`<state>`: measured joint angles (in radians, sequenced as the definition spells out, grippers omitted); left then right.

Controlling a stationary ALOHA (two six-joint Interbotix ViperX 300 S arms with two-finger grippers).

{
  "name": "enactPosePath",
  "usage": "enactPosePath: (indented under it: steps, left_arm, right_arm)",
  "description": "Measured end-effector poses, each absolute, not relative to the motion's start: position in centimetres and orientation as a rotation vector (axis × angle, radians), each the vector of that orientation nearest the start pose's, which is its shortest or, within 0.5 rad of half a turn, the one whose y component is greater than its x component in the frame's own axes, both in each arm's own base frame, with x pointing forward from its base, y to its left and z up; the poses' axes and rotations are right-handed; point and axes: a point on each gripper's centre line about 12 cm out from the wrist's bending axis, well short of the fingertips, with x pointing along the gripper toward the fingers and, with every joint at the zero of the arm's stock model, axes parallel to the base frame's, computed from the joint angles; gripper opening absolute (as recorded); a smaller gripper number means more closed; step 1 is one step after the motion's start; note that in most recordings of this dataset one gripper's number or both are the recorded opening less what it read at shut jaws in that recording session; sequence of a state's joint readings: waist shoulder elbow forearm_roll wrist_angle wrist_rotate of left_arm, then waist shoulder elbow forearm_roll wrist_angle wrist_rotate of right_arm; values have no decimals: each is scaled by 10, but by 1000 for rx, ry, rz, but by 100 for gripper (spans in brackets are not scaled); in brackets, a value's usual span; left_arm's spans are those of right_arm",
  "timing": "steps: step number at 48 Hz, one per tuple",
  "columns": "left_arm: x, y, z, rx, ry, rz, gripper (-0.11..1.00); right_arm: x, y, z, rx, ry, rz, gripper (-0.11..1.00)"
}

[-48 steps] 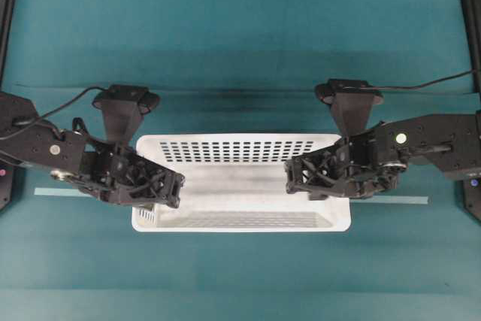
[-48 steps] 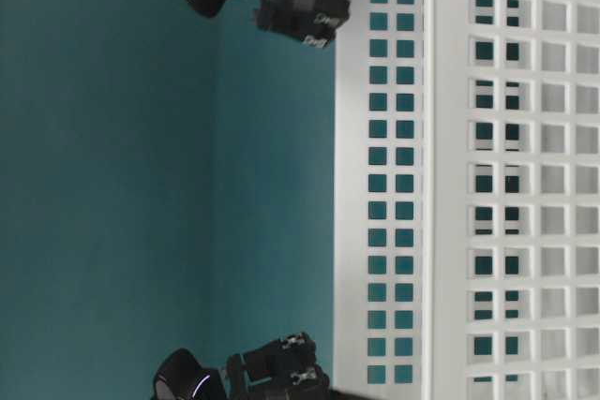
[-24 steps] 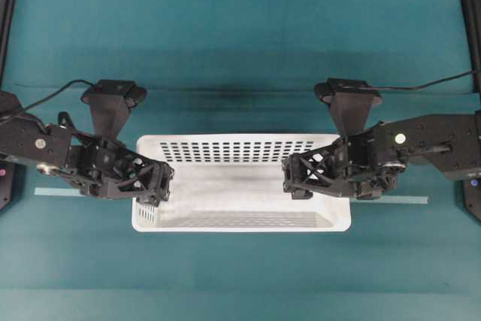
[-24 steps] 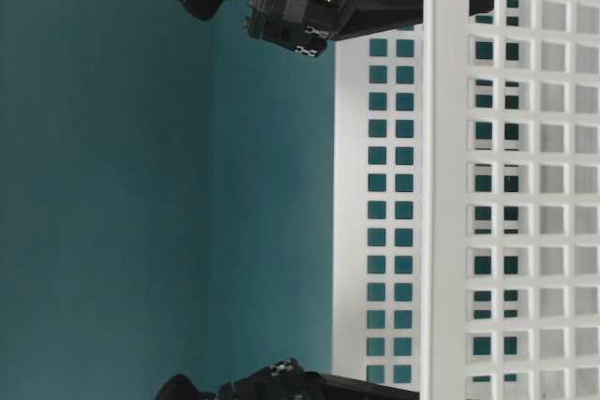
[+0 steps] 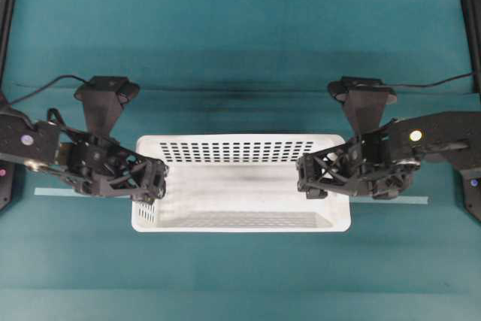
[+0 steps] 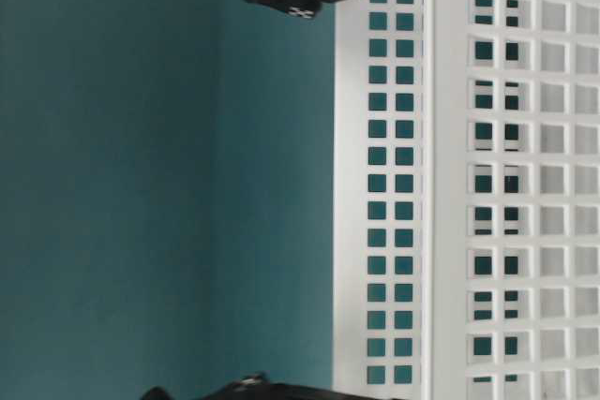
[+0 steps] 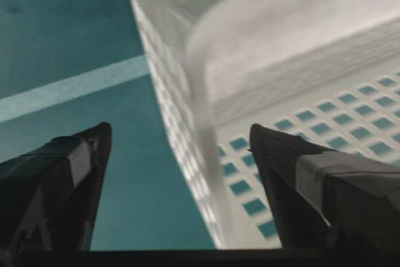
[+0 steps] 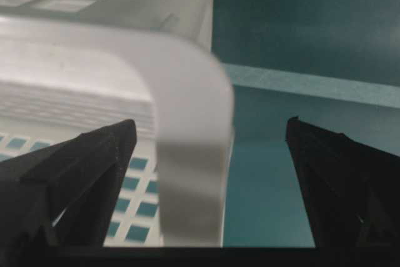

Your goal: Lift the white basket with both hands.

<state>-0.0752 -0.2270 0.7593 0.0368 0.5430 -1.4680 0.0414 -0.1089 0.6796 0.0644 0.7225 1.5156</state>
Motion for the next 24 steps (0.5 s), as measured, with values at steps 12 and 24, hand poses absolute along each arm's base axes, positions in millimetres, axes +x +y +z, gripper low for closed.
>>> enactPosePath:
  steps: [12,24]
  left_arm:
    - [293,-20,221,-1206,811,579,88]
    - [266,-18,258,-1236,701,487,88]
  right_arm:
    - [294,15,209,1341,961,-838,98]
    - [281,3,246,1351,826,-750,98]
